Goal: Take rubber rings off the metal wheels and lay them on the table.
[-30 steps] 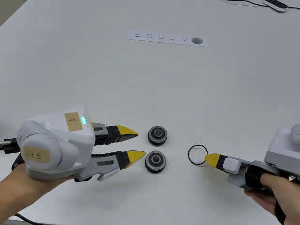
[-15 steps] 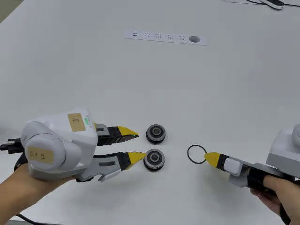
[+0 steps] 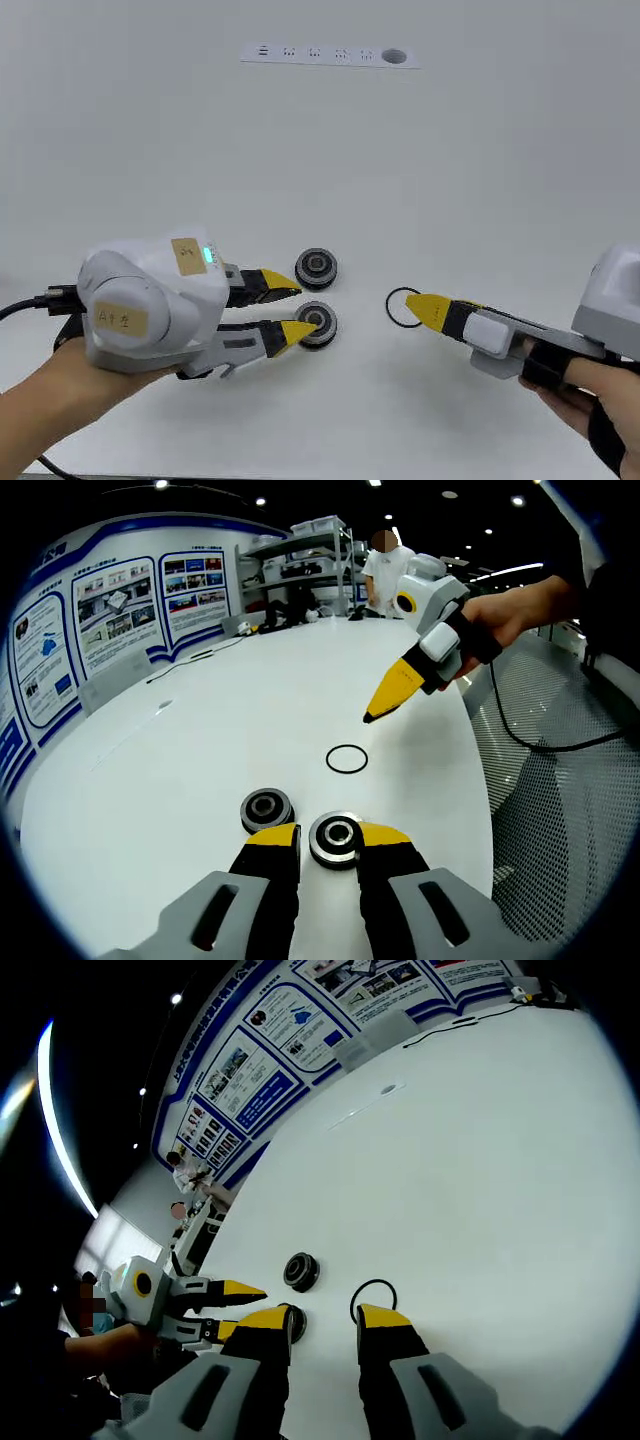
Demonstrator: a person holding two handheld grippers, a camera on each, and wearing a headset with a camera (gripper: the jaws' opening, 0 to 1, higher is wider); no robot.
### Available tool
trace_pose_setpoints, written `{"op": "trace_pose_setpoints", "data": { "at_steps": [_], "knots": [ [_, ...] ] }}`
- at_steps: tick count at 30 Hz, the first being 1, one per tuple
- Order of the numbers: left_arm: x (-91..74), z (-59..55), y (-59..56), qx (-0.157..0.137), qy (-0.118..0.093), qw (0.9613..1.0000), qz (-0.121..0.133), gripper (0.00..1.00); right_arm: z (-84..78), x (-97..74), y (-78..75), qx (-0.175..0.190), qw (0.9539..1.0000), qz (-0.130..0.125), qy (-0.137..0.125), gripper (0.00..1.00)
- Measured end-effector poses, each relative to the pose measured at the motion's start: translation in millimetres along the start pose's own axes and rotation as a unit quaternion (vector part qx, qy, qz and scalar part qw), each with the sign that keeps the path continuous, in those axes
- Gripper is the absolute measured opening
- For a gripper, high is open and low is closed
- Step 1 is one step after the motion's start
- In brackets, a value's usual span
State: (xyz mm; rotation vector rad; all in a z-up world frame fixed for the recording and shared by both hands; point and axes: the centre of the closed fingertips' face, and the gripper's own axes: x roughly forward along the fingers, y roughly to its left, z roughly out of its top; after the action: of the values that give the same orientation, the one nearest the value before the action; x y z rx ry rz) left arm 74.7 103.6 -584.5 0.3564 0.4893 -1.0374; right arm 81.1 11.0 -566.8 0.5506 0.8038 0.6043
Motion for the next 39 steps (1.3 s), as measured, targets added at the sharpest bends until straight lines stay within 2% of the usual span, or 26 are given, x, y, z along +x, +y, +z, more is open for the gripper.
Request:
{"op": "trace_pose_setpoints", "data": {
  "at_steps": [4, 8, 22, 33, 39],
  "knots": [
    [2.8, -1.1, -0.7, -0.001, 0.003, 1.0000, -0.006, 0.21, -2.9, 2.1, -0.5, 0.010, 0.9999, 0.005, 0.002, 0.27],
    [4.0, 0.8, -2.2, 0.003, -0.004, 0.9999, -0.010, 0.17, -4.6, 3.4, 0.4, 0.015, 0.9999, 0.007, 0.003, 0.27],
    [5.3, -1.8, -6.0, -0.007, -0.008, 0.9998, -0.019, 0.18, -2.6, 3.6, -3.5, 0.023, 0.9997, 0.003, -0.004, 0.27],
    [8.2, -7.8, -7.6, -0.014, 0.004, 0.9996, -0.022, 0.18, -3.7, 1.0, -5.9, 0.035, 0.9994, 0.000, -0.007, 0.27],
    [8.5, -6.7, -6.2, -0.020, 0.005, 0.9996, -0.022, 0.16, -8.4, 2.8, -3.8, 0.042, 0.9991, 0.003, -0.003, 0.26]
  ]
}}
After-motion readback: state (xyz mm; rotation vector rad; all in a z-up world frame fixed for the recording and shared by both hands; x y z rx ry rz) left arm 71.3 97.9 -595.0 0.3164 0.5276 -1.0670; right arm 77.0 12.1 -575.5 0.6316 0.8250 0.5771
